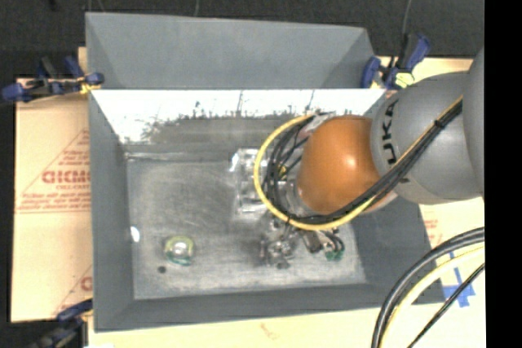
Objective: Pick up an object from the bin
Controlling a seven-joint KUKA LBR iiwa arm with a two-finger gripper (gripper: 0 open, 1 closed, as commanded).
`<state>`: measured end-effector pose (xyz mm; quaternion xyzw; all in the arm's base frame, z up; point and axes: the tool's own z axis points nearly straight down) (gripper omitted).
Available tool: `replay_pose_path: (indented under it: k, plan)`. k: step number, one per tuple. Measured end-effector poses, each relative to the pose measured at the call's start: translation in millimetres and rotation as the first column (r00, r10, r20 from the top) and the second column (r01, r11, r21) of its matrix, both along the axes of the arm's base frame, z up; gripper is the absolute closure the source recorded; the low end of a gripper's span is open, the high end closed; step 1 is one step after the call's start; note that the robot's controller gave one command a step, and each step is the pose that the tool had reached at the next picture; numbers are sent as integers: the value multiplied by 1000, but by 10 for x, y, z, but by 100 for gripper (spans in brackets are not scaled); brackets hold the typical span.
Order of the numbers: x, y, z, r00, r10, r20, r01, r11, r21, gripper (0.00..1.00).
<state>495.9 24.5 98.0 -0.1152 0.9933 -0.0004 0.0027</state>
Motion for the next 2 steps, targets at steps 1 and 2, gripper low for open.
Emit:
replay_pose_path:
  k: [1, 2]
  plan:
    - [-27, -68, 1745, 1000, 15, 7, -15, 1000, 0, 100]
    - [-73, 68, 711, 1000, 6, -10, -6, 1000, 1, 100]
